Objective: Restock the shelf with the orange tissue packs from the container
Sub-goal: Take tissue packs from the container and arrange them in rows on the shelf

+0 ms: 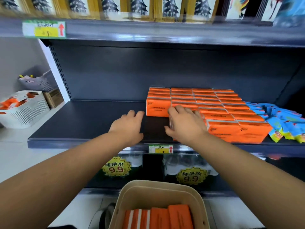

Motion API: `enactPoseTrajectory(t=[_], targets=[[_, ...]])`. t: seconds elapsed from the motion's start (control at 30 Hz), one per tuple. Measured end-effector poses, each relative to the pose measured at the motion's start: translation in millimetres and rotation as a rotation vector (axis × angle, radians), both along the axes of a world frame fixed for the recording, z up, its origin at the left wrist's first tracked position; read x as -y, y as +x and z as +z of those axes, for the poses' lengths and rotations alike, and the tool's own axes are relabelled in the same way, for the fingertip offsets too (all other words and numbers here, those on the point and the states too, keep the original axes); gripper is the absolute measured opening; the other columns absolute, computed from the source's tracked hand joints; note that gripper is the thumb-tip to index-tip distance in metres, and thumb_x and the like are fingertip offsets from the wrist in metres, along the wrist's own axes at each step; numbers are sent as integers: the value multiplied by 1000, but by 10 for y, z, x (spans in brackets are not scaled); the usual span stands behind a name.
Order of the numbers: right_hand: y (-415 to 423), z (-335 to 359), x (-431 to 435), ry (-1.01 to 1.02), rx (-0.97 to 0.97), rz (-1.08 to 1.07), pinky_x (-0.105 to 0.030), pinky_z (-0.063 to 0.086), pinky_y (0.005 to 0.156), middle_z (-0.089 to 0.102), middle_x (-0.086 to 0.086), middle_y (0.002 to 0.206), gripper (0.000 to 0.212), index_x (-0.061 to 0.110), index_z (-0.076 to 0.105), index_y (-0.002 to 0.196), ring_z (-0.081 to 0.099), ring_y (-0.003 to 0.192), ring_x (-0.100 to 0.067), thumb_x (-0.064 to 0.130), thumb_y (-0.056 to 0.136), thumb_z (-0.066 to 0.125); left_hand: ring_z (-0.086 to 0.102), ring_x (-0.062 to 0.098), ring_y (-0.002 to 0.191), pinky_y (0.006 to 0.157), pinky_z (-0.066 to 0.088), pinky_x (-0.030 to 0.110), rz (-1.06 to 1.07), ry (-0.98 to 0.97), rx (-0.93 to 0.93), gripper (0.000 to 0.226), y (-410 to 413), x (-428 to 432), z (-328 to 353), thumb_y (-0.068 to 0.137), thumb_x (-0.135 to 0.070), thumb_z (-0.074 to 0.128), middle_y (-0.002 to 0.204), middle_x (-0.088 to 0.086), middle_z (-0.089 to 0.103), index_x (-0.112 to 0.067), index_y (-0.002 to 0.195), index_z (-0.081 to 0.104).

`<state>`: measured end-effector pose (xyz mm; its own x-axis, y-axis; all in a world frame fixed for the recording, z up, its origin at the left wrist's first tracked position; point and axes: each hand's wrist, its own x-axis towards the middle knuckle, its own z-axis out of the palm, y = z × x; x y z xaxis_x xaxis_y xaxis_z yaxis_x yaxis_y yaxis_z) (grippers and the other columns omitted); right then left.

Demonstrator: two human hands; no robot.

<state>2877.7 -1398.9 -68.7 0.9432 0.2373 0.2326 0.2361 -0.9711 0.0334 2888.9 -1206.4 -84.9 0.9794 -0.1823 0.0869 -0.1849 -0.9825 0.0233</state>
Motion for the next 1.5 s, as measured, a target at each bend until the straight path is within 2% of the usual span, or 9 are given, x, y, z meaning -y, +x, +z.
enactPoseTrajectory(t=[0.2, 0.4, 0.7, 0.83, 0.97, 1.1, 1.23, 1.37, 1.5], targets=[[-560, -527, 99, 6, -81, -57, -45, 38, 93, 50, -6, 126, 47, 20, 44, 124, 47, 119, -30, 49, 88, 53, 51, 32, 112, 73, 46, 41, -29, 22, -18, 54, -608, 3, -530, 87, -32, 58, 126, 9, 45, -18, 134, 35], [-950, -1255, 178, -50, -291, -73, -45, 39, 94, 47, -4, 130, 45, 21, 42, 128, 45, 122, -28, 45, 91, 51, 54, 28, 109, 75, 49, 39, 1, -73, -204, 56, -1068, 61, -1353, 89, -29, 57, 129, 5, 45, -24, 139, 31], [-1180, -2188, 175, -142, -533, -95, -46, 37, 99, 47, -8, 138, 48, 19, 41, 133, 43, 127, -31, 41, 92, 51, 52, 33, 114, 84, 48, 45, 29, -70, -509, 48, -1424, 148, -2341, 88, -28, 56, 130, 10, 48, -20, 131, 36], [-1364, -2661, 140, -215, -724, -52, -46, 38, 98, 44, -10, 140, 47, 19, 38, 137, 40, 128, -32, 33, 93, 49, 44, 35, 126, 96, 44, 47, -3, 9, -637, 61, -1615, 77, -2680, 91, -25, 50, 144, 12, 36, -20, 146, 24], [-1524, -2982, 96, -283, -895, -5, -47, 34, 101, 40, -10, 142, 50, 18, 38, 139, 39, 130, -32, 31, 93, 51, 42, 32, 129, 101, 43, 45, -38, 62, -738, 72, -1739, 72, -2838, 88, -29, 57, 148, 10, 30, -22, 149, 21], [-1585, -3117, 123, -360, -1000, 57, -52, 27, 108, 32, -10, 151, 64, 19, 33, 144, 34, 135, -33, 43, 90, 58, 49, 29, 120, 95, 45, 43, -78, 38, -723, 54, -1746, 113, -2840, 86, -27, 60, 134, 8, 44, -18, 136, 41], [-1532, -3189, 174, -342, -1049, 69, -55, 16, 111, 34, -6, 151, 65, 24, 37, 143, 26, 139, -32, 47, 88, 61, 52, 26, 115, 94, 46, 41, -131, 53, -766, 52, -1731, 94, -2828, 83, -32, 58, 127, 6, 50, -20, 132, 46], [-1517, -3242, 187, -386, -1094, 89, -56, 10, 112, 37, -5, 149, 68, 26, 35, 144, 22, 141, -31, 45, 85, 64, 48, 27, 119, 103, 37, 43, -214, 168, -864, 55, -1727, 39, -2831, 82, -41, 59, 130, 6, 50, -22, 133, 46], [-1570, -3334, 227, -395, -1090, 94, -57, 5, 114, 34, -5, 153, 83, 28, 18, 151, 25, 143, -30, 34, 84, 67, 45, 27, 125, 112, 26, 48, -228, 236, -912, 53, -1735, -14, -2889, 83, -41, 63, 134, 5, 50, -25, 130, 47]])
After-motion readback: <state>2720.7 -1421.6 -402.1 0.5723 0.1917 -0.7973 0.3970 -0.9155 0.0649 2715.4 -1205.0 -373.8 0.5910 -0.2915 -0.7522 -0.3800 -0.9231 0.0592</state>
